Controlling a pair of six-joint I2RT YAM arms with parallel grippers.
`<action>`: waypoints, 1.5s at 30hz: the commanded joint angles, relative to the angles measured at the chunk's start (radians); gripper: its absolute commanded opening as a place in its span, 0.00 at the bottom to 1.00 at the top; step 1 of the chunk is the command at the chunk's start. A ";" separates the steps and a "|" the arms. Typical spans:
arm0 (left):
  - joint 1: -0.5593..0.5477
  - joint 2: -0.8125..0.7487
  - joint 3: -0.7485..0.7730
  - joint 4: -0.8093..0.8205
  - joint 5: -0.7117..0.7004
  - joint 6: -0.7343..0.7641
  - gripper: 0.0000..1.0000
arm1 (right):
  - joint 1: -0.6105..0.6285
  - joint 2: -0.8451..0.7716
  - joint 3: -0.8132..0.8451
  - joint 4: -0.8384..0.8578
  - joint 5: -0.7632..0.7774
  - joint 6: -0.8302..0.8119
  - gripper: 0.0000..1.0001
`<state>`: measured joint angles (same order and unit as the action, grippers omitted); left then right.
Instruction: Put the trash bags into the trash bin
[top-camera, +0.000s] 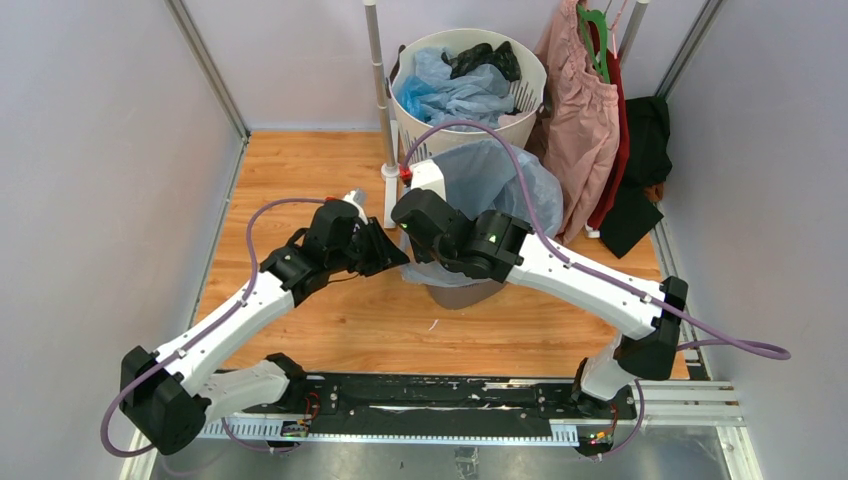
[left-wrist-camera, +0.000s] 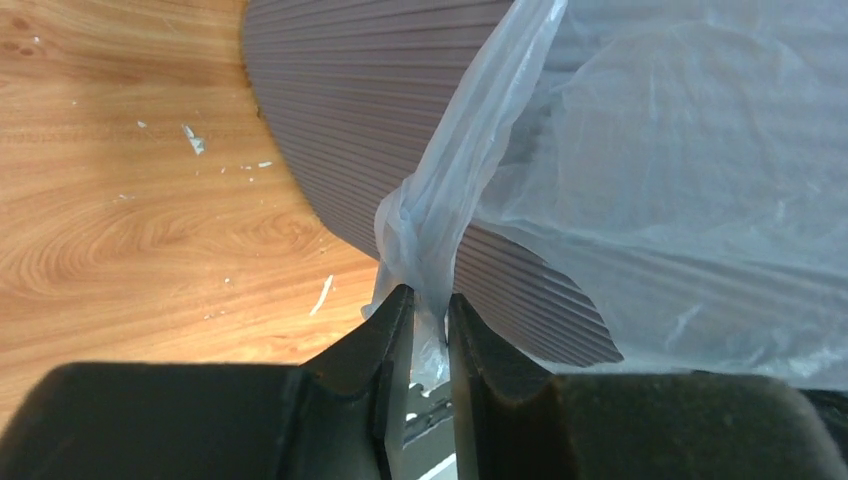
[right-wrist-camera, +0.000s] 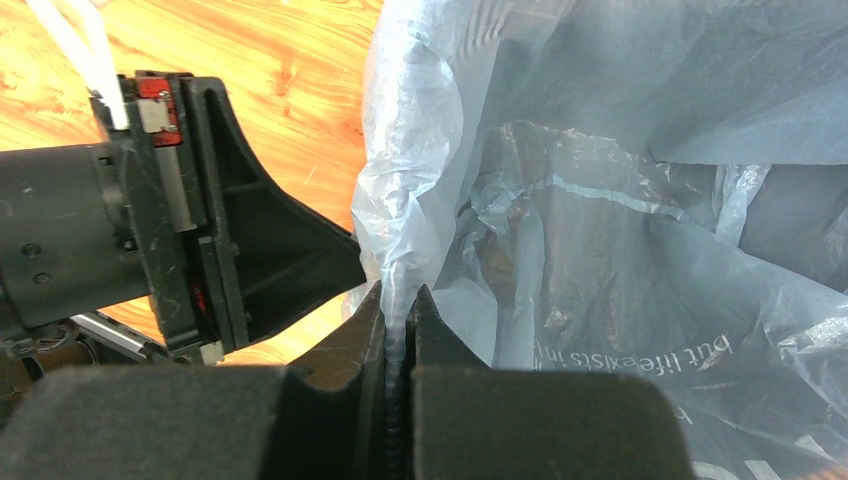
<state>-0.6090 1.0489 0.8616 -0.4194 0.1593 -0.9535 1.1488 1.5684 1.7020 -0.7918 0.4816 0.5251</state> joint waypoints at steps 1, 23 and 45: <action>0.006 0.034 -0.003 0.043 0.019 0.005 0.23 | -0.014 0.003 -0.046 -0.037 -0.056 0.057 0.00; 0.006 -0.188 -0.192 0.092 -0.112 -0.006 0.00 | -0.053 -0.063 -0.074 -0.029 -0.043 0.041 0.00; -0.002 -0.222 -0.545 0.813 -0.258 -0.079 0.00 | -0.070 -0.083 -0.087 -0.040 -0.040 0.055 0.00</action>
<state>-0.6094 0.8272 0.3717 0.2283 -0.0223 -1.0138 1.0992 1.4933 1.6444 -0.7612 0.4465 0.5095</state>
